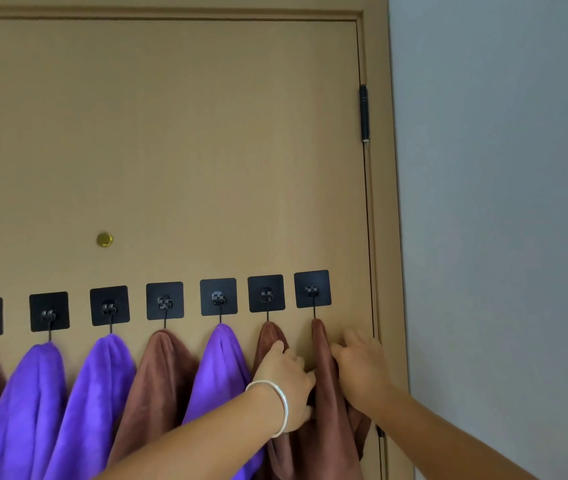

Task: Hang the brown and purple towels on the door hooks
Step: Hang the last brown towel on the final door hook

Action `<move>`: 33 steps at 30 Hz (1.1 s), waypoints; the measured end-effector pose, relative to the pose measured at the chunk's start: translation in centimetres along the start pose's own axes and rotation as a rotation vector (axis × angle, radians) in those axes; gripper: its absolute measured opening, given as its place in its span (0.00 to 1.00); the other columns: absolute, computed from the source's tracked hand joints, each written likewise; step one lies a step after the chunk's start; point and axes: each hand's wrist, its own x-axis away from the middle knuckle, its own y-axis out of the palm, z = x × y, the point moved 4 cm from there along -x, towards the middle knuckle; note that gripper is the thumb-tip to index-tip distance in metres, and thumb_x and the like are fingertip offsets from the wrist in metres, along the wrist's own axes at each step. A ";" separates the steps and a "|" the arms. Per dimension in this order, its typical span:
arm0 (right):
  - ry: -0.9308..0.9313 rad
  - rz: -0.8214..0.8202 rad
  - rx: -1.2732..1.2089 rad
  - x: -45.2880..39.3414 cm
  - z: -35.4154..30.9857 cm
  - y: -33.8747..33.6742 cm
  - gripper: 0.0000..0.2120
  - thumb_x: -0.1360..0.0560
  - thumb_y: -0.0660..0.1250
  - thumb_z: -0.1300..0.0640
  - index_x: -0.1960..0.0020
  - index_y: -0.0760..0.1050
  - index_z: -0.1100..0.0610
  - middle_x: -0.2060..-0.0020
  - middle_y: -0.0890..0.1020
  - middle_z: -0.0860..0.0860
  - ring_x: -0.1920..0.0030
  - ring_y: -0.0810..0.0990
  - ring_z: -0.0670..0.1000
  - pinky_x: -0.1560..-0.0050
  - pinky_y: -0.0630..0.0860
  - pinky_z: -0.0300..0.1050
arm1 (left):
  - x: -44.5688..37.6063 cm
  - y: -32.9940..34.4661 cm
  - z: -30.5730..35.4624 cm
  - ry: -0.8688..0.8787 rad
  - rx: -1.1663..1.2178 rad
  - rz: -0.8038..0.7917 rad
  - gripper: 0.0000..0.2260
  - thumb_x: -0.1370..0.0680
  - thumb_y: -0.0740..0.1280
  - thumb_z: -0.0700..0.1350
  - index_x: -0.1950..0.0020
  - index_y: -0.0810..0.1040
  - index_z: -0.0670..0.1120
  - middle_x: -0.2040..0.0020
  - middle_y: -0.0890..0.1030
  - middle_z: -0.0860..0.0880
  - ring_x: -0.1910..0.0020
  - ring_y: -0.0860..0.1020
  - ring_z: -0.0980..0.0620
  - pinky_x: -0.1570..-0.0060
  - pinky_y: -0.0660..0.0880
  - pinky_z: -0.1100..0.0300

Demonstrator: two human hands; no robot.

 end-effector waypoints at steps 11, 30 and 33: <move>0.179 -0.006 -0.371 2.7 -0.7 1.1 0.13 0.18 0.49 0.47 0.43 0.70 0.46 0.54 0.79 0.45 0.58 0.77 0.44 0.57 0.75 0.42 | 1.5 2.6 3.3 -0.036 -0.091 -0.071 0.25 0.20 0.56 0.51 0.25 0.62 0.43 0.29 0.65 0.41 0.32 0.60 0.37 0.31 0.47 0.33; -0.403 0.356 -0.126 0.5 -7.0 1.1 0.16 0.23 0.57 0.52 0.42 0.79 0.53 0.45 0.81 0.51 0.41 0.77 0.54 0.31 0.66 0.55 | 9.5 5.3 -0.1 0.103 0.134 0.242 0.18 0.25 0.60 0.59 0.37 0.76 0.60 0.38 0.77 0.55 0.34 0.71 0.53 0.30 0.63 0.47; -0.408 0.372 -0.144 0.3 -7.2 2.0 0.17 0.22 0.56 0.51 0.40 0.78 0.54 0.44 0.79 0.53 0.41 0.77 0.56 0.30 0.63 0.55 | 11.8 5.8 -3.2 -0.074 0.229 0.301 0.21 0.25 0.61 0.58 0.33 0.75 0.55 0.35 0.76 0.51 0.33 0.72 0.50 0.33 0.67 0.47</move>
